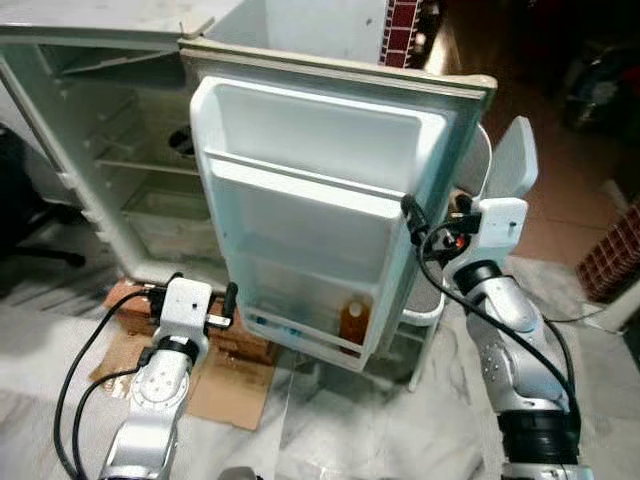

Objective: Restocking fridge

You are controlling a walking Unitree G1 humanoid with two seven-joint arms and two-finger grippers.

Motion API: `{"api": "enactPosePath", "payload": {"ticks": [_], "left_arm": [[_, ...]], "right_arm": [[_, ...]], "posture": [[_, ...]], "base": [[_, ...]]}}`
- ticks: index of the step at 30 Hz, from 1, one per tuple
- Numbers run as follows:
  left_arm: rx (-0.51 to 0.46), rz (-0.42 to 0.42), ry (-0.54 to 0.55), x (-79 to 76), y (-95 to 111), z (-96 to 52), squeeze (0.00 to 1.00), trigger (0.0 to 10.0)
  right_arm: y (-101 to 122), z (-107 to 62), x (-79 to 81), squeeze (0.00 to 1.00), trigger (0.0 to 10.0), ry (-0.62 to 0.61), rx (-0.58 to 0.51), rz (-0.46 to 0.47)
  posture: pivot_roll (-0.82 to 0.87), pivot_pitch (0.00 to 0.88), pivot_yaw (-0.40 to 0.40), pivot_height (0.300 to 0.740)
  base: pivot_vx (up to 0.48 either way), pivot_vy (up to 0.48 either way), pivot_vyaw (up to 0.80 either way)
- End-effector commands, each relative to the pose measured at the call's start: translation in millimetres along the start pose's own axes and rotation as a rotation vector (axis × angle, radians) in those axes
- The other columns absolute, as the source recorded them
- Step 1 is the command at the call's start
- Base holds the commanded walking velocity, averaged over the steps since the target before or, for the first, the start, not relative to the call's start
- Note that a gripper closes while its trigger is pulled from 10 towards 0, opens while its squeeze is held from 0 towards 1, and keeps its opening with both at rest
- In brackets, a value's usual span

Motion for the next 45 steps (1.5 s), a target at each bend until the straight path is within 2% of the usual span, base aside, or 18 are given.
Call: {"api": "enactPosePath", "payload": {"ticks": [1,12,15,16,17,19,23,27,29,31,32,33,34,35,38,39,40,45], "left_arm": [[0.002,0.015,0.005,3.7,0,0.2,0.0,10.0],[0.057,-0.024,0.063,8.6,-8,7.4,0.0,10.0],[0.149,-0.131,0.029,0.8,-22,6.9,0.0,10.0],[0.221,-0.213,-0.024,-10.9,-33,4.1,0.0,10.0],[0.221,-0.213,-0.024,-10.9,-33,4.1,0.0,10.0],[0.3,-0.221,-0.122,-31.4,-45,-4.6,0.0,10.0],[0.334,-0.2,-0.14,-35.3,-51,-6.7,0.0,10.0],[0.369,-0.167,-0.179,-41.2,-55,-3.8,0.0,10.0],[0.388,-0.159,-0.178,-41.3,-58,-4.0,0.0,10.0],[0.45,-0.148,-0.131,-34.5,-66,-3.7,0.0,10.0],[0.424,-0.177,-0.109,-30.2,-59,-0.7,0.0,10.0],[0.424,-0.177,-0.109,-30.2,-59,-0.7,0.0,10.0],[0.396,-0.191,-0.074,-23.7,-53,1.4,0.0,10.0],[0.385,-0.187,-0.055,-20.3,-51,1.8,0.0,10.0],[0.368,-0.205,-0.012,-12.2,-48,1.5,0.0,10.0],[0.327,-0.207,0.006,-3.7,-42,-1.1,0.0,10.0],[0.315,-0.207,0.008,-1.5,-41,-2.1,0.0,10.0],[0.305,-0.188,0.01,1.5,-39,-6.4,0.0,10.0]], "right_arm": [[8,5.7,3.0,0.0,10.0,0.002,-0.025,0.0],[32,54.1,24.4,0.0,10.0,-0.055,-0.06,0.036],[41,63.7,40.8,0.0,10.0,-0.02,-0.074,0.082],[50,69.6,58.6,0.0,10.0,0.043,-0.086,0.111],[50,69.6,58.6,0.0,10.0,0.043,-0.086,0.111],[69,64.1,104.3,0.0,10.0,0.288,-0.109,0.188],[76,57.2,118.1,0.0,10.0,0.382,-0.115,0.21],[86,30.2,138.4,0.0,10.0,0.618,-0.117,0.287],[84,31.0,135.6,0.0,10.0,0.608,-0.114,0.282],[70,44.9,112.5,0.0,10.0,0.454,-0.092,0.217],[57,56.0,94.6,0.0,10.0,0.312,-0.065,0.134],[57,56.0,94.6,0.0,10.0,0.312,-0.065,0.134],[42,61.9,71.2,0.0,10.0,0.155,-0.019,0.09],[35,62.3,62.7,0.0,10.0,0.104,0.0,0.092],[25,59.0,49.9,0.0,10.0,0.039,0.028,0.076],[14,50.4,30.0,0.0,10.0,-0.058,0.03,0.072],[12,46.7,24.6,0.0,10.0,-0.081,0.03,0.084],[-5,28.0,22.0,0.0,10.0,-0.048,0.055,0.072]], "posture": [[-0.05,0.0,0.02,0.74],[-0.05,0.0,0.025,0.74],[-0.04,0.0,0.019,0.74],[-0.04,0.0,0.012,0.74],[-0.04,0.0,0.012,0.74],[-0.04,0.0,0.007,0.74],[-0.04,0.0,0.007,0.74],[-0.05,0.0,0.014,0.74],[-0.05,0.0,0.017,0.74],[-0.06,0.0,0.024,0.74],[-0.06,0.0,0.025,0.74],[-0.06,0.0,0.025,0.74],[-0.05,0.0,0.022,0.74],[-0.04,0.0,0.019,0.74],[-0.03,0.0,0.014,0.74],[-0.01,0.0,0.002,0.74],[-0.01,0.0,0.0,0.74],[0.0,0.0,-0.007,0.74]], "base": [[0.0,0.0,0.61],[0.0,0.0,0.05],[0.0,0.0,0.0],[0.0,0.0,0.0],[0.0,0.0,0.0],[0.0,0.0,0.0],[0.0,0.0,0.0],[0.0,0.0,0.0],[0.0,0.0,0.0],[0.0,0.0,0.0],[0.0,0.0,0.0],[0.0,0.0,0.0],[0.0,0.0,0.0],[0.0,0.0,0.0],[0.0,0.0,0.0],[0.0,0.0,0.0],[0.0,0.0,0.0],[0.0,0.0,0.0]]}}
Point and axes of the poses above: a point about 5 cm out from each wrist's last joint towards the gripper, its own z axis pointing out of the wrist towards the gripper, its own y axis along the axis of the wrist's last joint, x = y × z, the point moved 6 cm from there along z, pointing out of the wrist towards the gripper
